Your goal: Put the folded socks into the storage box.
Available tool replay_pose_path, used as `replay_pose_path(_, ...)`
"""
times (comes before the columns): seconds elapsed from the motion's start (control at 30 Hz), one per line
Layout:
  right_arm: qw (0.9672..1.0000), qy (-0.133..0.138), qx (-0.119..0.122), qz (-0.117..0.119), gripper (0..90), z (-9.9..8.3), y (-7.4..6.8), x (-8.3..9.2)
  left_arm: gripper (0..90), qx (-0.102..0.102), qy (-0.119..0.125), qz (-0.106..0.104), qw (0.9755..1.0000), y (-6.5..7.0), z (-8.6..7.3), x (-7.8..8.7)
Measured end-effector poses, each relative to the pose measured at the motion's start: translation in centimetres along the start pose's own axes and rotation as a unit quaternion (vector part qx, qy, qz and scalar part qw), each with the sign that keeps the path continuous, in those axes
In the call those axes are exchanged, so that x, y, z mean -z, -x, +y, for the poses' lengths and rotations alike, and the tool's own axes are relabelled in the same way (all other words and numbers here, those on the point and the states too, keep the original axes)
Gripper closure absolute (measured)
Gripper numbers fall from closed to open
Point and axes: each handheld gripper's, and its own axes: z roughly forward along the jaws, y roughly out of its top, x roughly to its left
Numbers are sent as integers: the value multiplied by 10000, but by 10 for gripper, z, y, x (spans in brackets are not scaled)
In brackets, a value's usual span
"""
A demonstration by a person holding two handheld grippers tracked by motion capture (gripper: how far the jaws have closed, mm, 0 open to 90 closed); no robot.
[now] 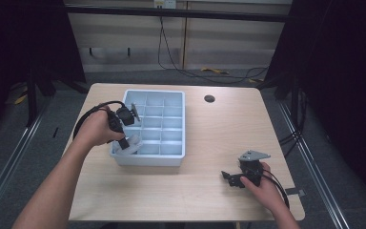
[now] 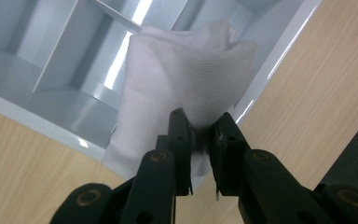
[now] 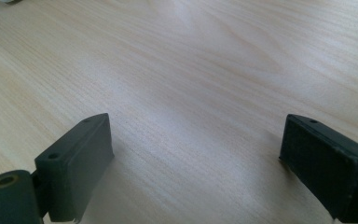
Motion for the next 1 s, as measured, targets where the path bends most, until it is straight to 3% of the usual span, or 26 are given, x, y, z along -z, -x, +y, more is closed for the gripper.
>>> replay_pose_path(0.17, 10000, -1, -1, 1, 82, 0, 0, 0, 799, 103, 40, -26, 9999, -2, -2, -5)
replay_pose_path(0.37, 10000, 1, 3, 1, 82, 0, 0, 0, 796, 125, -143, -84, 9998, -3, -1, -15)
replay_pose_path(0.47, 10000, 1, -1, 2, 82, 0, 0, 0, 790, 171, -48, -110, 9998, -5, -3, -14)
replay_pose_path(0.67, 10000, 6, 17, 14, 82, 0, 0, 0, 698, 306, 50, -74, 9995, -4, -6, -6)
replay_pose_path(0.8, 10000, 5, 19, 14, 82, 0, 0, 0, 630, 254, 103, -49, 9996, -4, -5, -4)
replay_pose_path(1.0, 10000, 10, 35, 7, 82, 1, 0, -1, 555, 333, 322, -17, 9989, 0, -4, 10)
